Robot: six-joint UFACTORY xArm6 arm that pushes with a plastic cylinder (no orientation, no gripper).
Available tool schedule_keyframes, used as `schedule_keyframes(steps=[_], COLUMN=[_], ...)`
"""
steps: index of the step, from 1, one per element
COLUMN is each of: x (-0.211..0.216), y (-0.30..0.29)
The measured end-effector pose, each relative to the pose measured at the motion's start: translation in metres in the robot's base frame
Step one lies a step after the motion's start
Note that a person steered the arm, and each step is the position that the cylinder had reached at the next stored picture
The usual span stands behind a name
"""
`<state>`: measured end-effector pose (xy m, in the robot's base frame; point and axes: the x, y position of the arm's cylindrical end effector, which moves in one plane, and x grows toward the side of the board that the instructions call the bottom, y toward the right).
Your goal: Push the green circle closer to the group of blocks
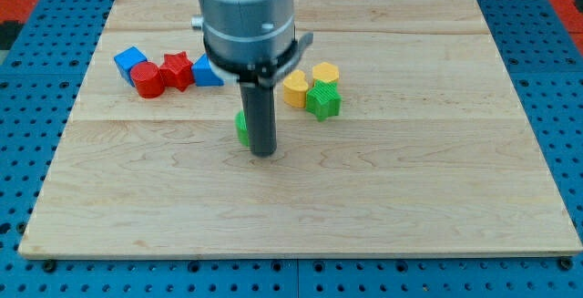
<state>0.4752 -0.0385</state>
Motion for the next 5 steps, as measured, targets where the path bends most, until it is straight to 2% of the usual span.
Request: schedule_keyframes(steps=[1, 2, 3, 5], x=[-0.004, 0.019, -0.005, -0.064], y=[0.0, -0.039, -0.07, 0.008])
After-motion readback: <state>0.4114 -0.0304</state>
